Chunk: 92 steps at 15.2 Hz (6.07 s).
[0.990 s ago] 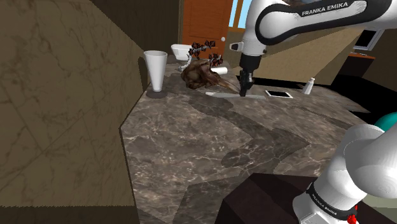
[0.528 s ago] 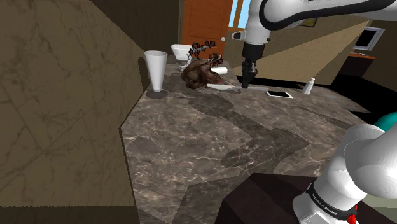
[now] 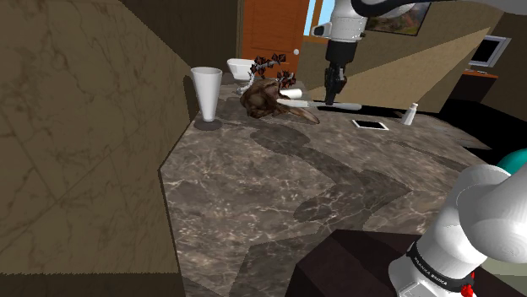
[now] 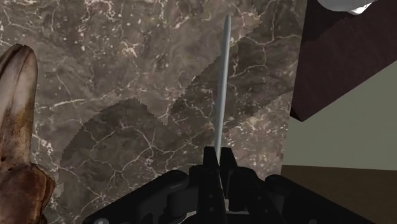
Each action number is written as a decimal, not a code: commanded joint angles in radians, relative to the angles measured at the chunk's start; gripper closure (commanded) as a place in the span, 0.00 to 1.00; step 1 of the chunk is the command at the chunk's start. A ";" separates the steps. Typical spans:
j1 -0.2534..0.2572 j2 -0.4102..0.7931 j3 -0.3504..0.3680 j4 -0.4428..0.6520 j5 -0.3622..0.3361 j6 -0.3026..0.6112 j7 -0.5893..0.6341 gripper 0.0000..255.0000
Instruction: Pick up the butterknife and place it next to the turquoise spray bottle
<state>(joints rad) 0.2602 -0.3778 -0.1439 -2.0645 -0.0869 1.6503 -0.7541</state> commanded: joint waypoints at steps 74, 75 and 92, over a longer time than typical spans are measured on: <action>-0.182 -0.295 -0.614 0.213 -0.421 -0.303 -0.813 1.00; -0.185 -0.302 -0.615 0.195 -0.424 -0.292 -0.809 1.00; -0.225 -0.388 -0.663 -0.072 -0.489 -0.104 -0.758 1.00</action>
<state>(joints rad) 0.0387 -0.7601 -0.8040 -2.1207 -0.5713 1.5355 -1.5146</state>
